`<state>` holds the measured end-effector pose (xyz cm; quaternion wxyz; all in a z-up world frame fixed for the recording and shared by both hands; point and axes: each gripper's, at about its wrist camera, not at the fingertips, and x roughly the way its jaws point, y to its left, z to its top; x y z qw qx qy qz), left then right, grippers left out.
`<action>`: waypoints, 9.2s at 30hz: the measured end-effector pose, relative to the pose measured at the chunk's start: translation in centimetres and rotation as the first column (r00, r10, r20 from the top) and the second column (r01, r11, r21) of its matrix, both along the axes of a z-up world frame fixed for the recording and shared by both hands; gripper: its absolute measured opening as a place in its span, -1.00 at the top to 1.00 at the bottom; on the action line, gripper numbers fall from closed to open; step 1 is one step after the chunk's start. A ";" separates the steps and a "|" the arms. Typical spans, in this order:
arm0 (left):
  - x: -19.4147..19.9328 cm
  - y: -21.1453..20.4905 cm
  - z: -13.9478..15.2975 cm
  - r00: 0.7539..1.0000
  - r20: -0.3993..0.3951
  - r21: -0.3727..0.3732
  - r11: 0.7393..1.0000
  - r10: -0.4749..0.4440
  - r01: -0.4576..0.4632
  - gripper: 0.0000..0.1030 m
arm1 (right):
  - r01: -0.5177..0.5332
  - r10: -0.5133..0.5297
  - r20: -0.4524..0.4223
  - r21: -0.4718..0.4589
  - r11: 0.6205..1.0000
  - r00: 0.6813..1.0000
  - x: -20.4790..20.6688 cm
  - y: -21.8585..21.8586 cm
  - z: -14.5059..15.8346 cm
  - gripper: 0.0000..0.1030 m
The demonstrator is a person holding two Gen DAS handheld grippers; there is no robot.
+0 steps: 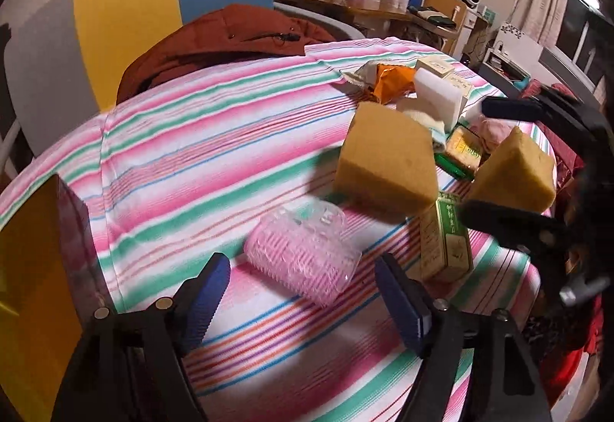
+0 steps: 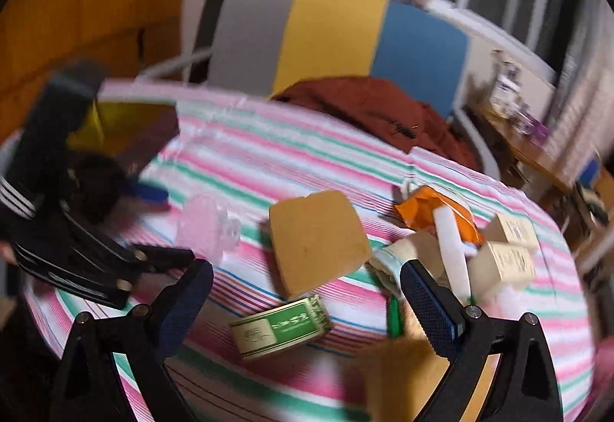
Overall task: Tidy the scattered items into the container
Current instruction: 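Lift the pink roller with the left tool while the right tool grasps a yellow sponge, then carry roller and sponge over the gold tray and open both tools, then move both tools back toward the remaining items, then grasp the green-and-white tea box with the left tool, then lift the tea box with the left tool while the right tool grasps another yellow sponge, then carry tea box and sponge into the gold tray and open both tools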
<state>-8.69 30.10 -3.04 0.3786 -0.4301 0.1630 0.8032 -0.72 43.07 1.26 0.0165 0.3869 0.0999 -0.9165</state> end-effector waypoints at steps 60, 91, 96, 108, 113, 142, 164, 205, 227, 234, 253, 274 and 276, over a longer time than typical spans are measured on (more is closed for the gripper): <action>-0.9 -20.0 3.3 0.934 -0.008 0.247 0.906 0.358 -0.345 -0.44 | -0.090 0.094 0.020 -0.169 0.982 0.995 -8.2 -8.4 2.8 -0.40; -16.0 -31.7 -0.9 0.787 0.154 0.126 0.778 0.598 -0.616 -0.47 | 0.018 0.120 0.247 -0.492 0.870 0.962 -22.9 -26.3 -3.5 -0.57; -15.9 -31.6 -0.5 0.792 0.152 0.171 0.774 0.591 -0.610 -0.56 | 0.007 0.114 0.194 -0.535 0.845 0.974 -22.2 -25.9 -2.6 -0.71; -9.8 -31.0 3.0 0.814 0.028 0.242 0.786 0.580 -0.569 -0.57 | -0.057 0.081 0.030 -0.486 0.872 0.996 -13.9 -22.1 0.8 -0.71; -4.6 -26.9 5.2 0.888 -0.047 0.279 0.860 0.457 -0.427 -0.57 | -0.013 0.004 -0.022 -0.428 0.903 1.000 -8.6 -19.5 1.1 -0.80; 9.5 2.2 -1.5 0.996 -0.030 0.092 0.992 -0.079 0.081 -0.56 | 0.426 -0.558 -0.194 -0.462 0.778 0.807 16.4 4.7 1.6 -0.99; 6.8 3.5 -1.4 0.992 -0.085 0.089 0.992 0.094 -0.087 -0.49 | 0.394 -0.540 -0.201 -0.489 0.778 0.817 15.9 7.5 0.4 -0.99; 0.1 5.4 -1.0 0.959 -0.066 0.023 0.961 0.277 -0.276 -0.45 | 0.326 -0.473 -0.238 -0.468 0.821 0.848 14.3 8.7 0.5 -1.00; -3.5 6.9 -3.5 0.960 0.096 0.024 0.964 0.261 -0.265 -0.33 | 0.329 -0.438 -0.246 -0.381 0.864 0.865 11.5 8.1 0.1 -1.00; -3.6 7.1 -3.6 0.969 0.095 0.013 0.973 0.226 -0.228 -0.36 | 0.353 -0.410 -0.137 -0.315 0.881 0.902 8.2 8.6 -1.3 -1.00; -1.8 3.5 -3.3 0.971 0.058 0.099 0.966 0.234 -0.238 0.39 | 0.414 -0.439 -0.060 -0.242 0.878 0.896 6.5 8.1 -3.7 -0.14; 3.7 -5.3 2.0 0.968 -0.027 0.255 0.938 0.249 -0.235 0.39 | 0.201 -0.304 -0.188 -0.427 0.881 0.934 5.8 0.7 -0.7 -0.11; 3.5 -6.9 2.5 0.961 -0.026 0.263 0.930 0.274 -0.258 0.39 | 0.173 -0.278 -0.197 -0.428 0.887 0.940 5.1 -0.6 -0.1 -0.11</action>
